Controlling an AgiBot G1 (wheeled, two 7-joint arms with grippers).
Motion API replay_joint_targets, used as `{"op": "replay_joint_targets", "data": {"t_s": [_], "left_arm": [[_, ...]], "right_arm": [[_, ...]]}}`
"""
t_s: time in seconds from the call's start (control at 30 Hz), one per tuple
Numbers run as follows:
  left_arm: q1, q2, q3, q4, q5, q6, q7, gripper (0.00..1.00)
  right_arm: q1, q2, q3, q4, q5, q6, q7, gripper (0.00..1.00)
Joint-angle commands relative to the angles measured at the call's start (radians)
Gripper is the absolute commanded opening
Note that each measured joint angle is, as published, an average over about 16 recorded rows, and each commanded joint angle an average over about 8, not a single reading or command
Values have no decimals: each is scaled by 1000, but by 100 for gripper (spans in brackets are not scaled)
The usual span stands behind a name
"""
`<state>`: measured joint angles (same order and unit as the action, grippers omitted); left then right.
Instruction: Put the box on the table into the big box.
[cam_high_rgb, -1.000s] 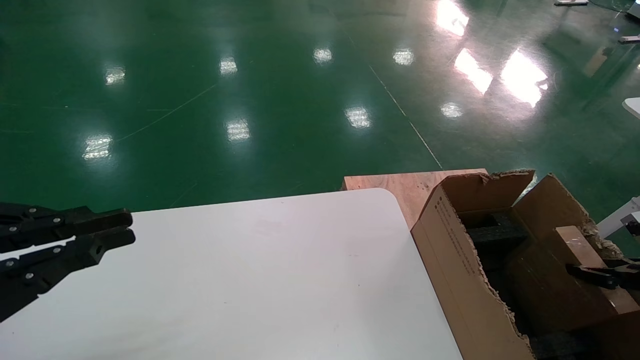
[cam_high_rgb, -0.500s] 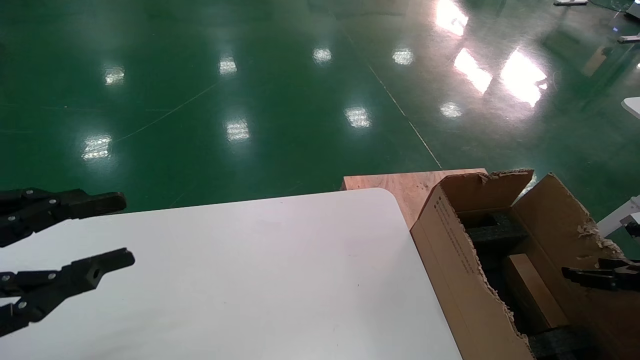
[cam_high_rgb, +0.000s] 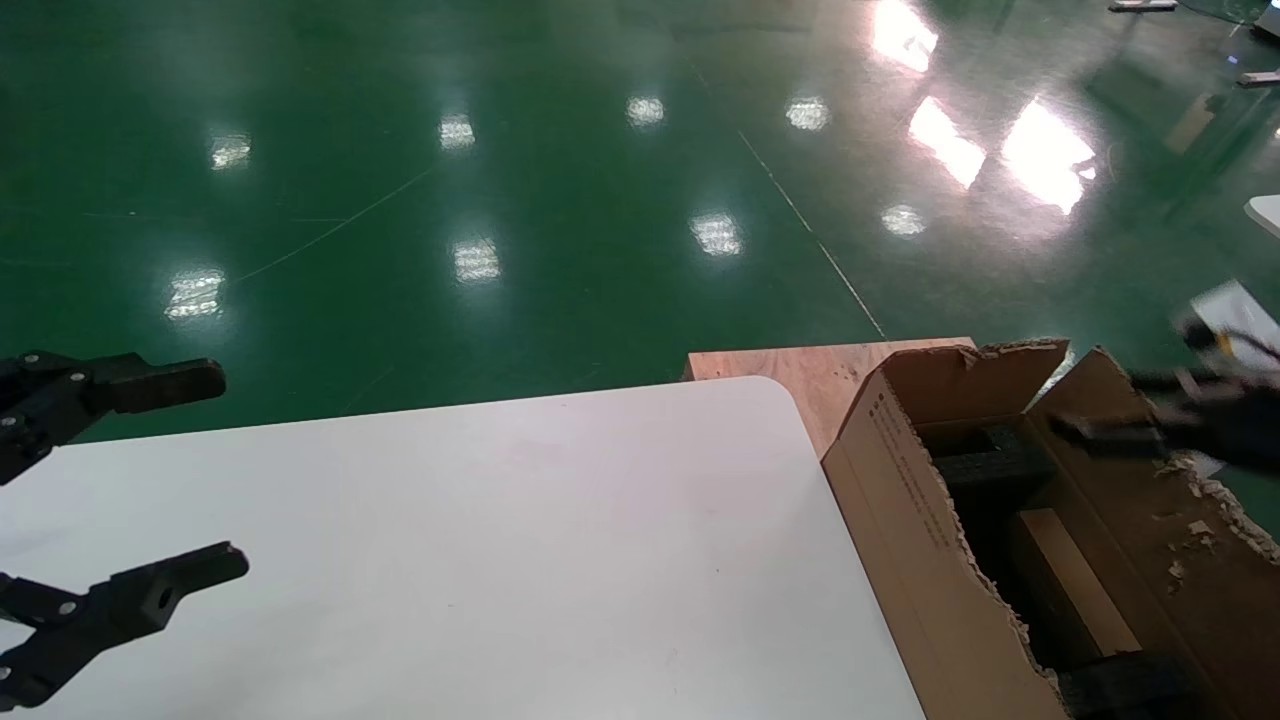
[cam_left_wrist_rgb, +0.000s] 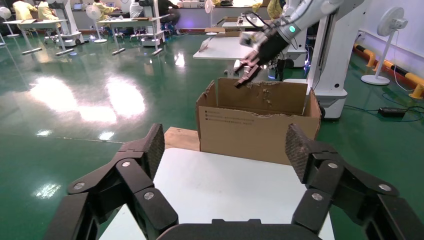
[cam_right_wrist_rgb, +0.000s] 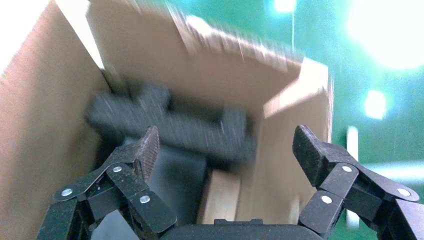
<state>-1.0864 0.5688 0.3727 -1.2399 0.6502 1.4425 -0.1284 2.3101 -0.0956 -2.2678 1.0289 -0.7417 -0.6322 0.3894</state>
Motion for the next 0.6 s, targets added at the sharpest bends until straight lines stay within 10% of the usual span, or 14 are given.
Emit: {"op": "replay_joint_targets", "data": {"t_s": [0.03, 0.6], "left_arm": [[0, 0, 0, 0, 0, 0, 0, 100], [0, 0, 0, 0, 0, 0, 0, 100]], "right_arm": [[26, -8, 22, 27, -7, -6, -27, 100], [0, -184, 142, 277, 190, 37, -225, 100]]}}
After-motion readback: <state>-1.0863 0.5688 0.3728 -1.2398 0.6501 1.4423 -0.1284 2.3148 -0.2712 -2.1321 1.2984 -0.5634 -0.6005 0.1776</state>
